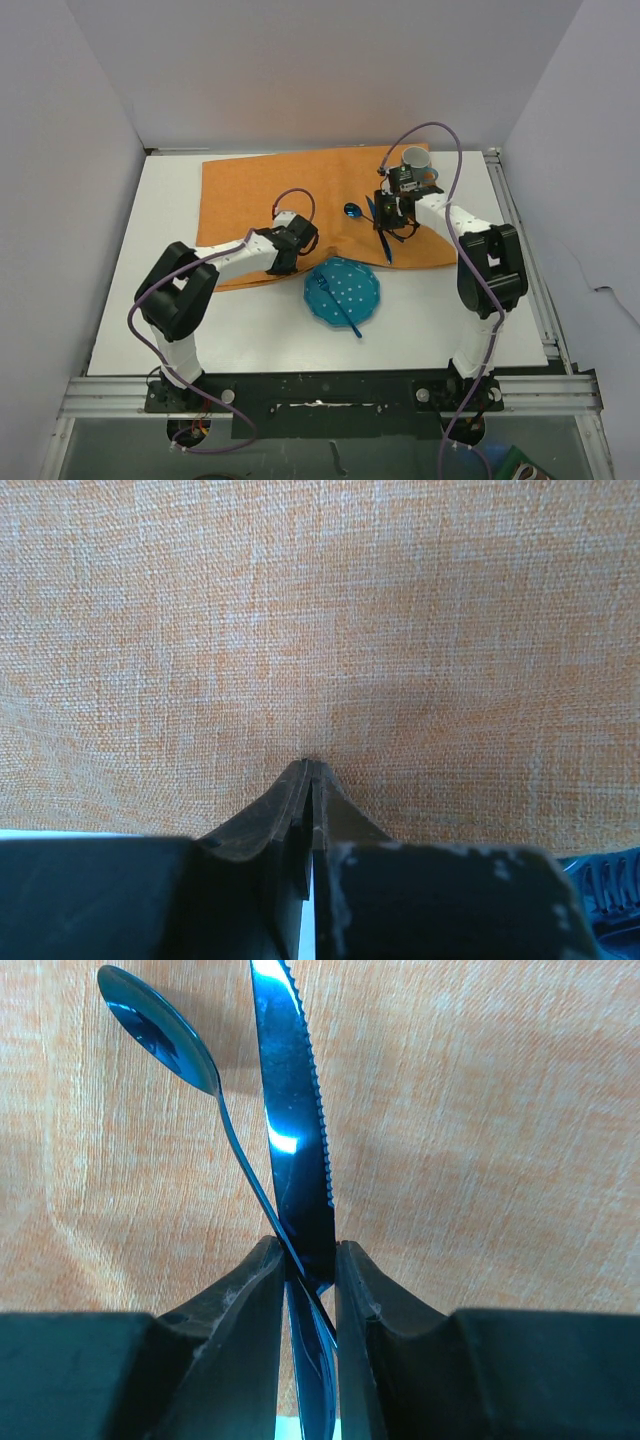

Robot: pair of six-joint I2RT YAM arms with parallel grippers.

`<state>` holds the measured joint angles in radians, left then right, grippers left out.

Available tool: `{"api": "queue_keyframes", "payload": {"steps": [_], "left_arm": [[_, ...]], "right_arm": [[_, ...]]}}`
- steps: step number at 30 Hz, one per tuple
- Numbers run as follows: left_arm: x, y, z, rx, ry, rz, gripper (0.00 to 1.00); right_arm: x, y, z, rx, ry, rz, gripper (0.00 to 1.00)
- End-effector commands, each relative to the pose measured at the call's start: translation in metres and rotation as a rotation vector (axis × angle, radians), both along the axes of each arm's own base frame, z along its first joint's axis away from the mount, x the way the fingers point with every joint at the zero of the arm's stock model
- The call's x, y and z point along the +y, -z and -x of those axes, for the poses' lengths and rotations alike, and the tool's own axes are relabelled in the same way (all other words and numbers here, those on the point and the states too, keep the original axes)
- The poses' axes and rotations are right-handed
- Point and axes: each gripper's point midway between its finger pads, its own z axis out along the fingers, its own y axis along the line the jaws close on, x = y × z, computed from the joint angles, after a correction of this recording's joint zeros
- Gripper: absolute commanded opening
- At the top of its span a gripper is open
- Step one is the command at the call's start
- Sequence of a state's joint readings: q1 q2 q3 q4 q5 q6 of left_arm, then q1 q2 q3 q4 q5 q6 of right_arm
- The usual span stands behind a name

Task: Set the dinner table for one person

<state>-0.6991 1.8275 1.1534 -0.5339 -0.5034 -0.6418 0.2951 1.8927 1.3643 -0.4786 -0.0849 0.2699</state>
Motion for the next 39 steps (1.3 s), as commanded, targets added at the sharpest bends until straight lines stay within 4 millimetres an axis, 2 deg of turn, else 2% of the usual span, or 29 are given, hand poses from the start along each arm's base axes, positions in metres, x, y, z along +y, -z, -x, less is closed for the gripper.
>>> {"api": "queue_keyframes", "payload": {"steps": [1, 8, 14, 15, 17, 18, 21, 23, 28, 31, 33, 35, 38, 39], "left_arm": [[-0.010, -0.008, -0.005, -0.038, 0.022, 0.041, 0.02], [-0.012, -0.004, -0.002, -0.027, 0.029, 0.036, 0.01], [-0.009, -0.010, -0.003, -0.041, 0.021, 0.016, 0.01], [-0.009, -0.011, -0.003, -0.044, 0.020, 0.017, 0.01], [-0.009, -0.013, -0.003, -0.047, 0.019, 0.020, 0.01], [-0.009, -0.014, -0.003, -0.049, 0.019, 0.021, 0.01], [-0.011, -0.014, -0.004, -0.049, 0.020, 0.021, 0.01], [-0.012, -0.013, -0.004, -0.047, 0.021, 0.023, 0.01], [-0.017, -0.010, -0.003, -0.041, 0.029, 0.023, 0.01], [-0.019, -0.008, -0.003, -0.039, 0.032, 0.017, 0.01], [-0.019, -0.007, -0.003, -0.038, 0.032, 0.012, 0.01], [-0.017, -0.009, -0.004, -0.042, 0.026, -0.002, 0.01], [-0.012, -0.015, -0.009, -0.070, 0.015, -0.022, 0.01], [-0.011, -0.018, -0.012, -0.084, 0.012, -0.024, 0.01]], "right_arm": [[-0.003, -0.041, -0.048, -0.172, 0.051, 0.006, 0.00], [-0.024, -0.040, -0.086, -0.178, 0.079, 0.036, 0.00], [-0.029, -0.023, -0.100, -0.151, 0.101, 0.065, 0.00], [-0.028, -0.020, -0.100, -0.140, 0.103, 0.065, 0.04], [-0.025, -0.018, -0.097, -0.123, 0.096, 0.055, 0.39], [-0.022, -0.022, -0.095, -0.131, 0.090, 0.046, 0.51], [-0.017, -0.031, -0.088, -0.153, 0.069, 0.030, 0.64], [-0.015, -0.045, -0.082, -0.175, 0.062, 0.015, 0.74], [-0.012, -0.075, -0.057, -0.215, 0.061, -0.004, 0.76], [-0.005, -0.091, -0.034, -0.245, 0.049, -0.041, 0.71], [0.002, -0.091, -0.016, -0.233, 0.025, -0.071, 0.58], [0.002, -0.089, -0.003, -0.222, 0.023, -0.066, 0.42], [-0.012, -0.073, 0.012, -0.196, 0.061, -0.014, 0.07], [-0.018, -0.066, 0.015, -0.189, 0.076, 0.007, 0.00]]}}
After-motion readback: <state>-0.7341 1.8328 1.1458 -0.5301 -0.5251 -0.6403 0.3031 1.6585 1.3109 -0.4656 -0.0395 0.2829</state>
